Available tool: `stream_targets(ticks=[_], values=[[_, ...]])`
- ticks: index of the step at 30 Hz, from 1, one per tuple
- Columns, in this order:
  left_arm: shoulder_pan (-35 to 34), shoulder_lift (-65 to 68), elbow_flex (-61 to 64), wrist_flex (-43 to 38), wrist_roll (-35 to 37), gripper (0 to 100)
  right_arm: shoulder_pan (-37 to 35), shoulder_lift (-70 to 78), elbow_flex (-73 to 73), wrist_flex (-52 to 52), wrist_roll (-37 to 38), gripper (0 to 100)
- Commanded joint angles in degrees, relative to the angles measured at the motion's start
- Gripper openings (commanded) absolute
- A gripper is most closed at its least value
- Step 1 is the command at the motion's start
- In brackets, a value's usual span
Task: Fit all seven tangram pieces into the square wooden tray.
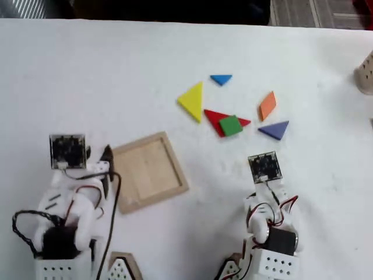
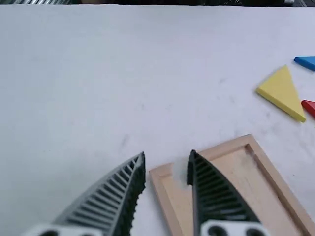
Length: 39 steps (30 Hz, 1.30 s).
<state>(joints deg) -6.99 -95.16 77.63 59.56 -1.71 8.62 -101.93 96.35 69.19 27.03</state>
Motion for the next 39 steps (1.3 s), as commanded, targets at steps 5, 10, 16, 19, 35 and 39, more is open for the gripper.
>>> stream_targets(ticks=[5, 10, 16, 19, 35, 39], values=[[7.96, 35.38, -24.7, 0.53, 2.99, 16, 0.22, -1.27, -0.35, 0.4, 0.88, 2.4], [10.86, 52.18, -30.59, 0.18, 9.23, 16, 0.22, -1.27, -0.35, 0.31, 0.97, 2.4], [10.51, 66.42, -31.65, 0.09, 19.78, 16, 0.22, -1.27, -0.35, 0.31, 0.97, 2.4], [9.45, 71.08, -31.56, 0.09, 21.63, 16, 0.22, -1.27, -0.26, 0.31, 0.97, 2.4], [-1.27, 71.87, -21.71, -6.59, 13.36, 16, 0.22, -1.27, -0.26, 0.31, 0.97, 2.4], [-1.27, 71.96, -16.0, -15.65, 13.45, 16, 0.22, -1.27, -0.26, 0.31, 0.97, 2.4]])
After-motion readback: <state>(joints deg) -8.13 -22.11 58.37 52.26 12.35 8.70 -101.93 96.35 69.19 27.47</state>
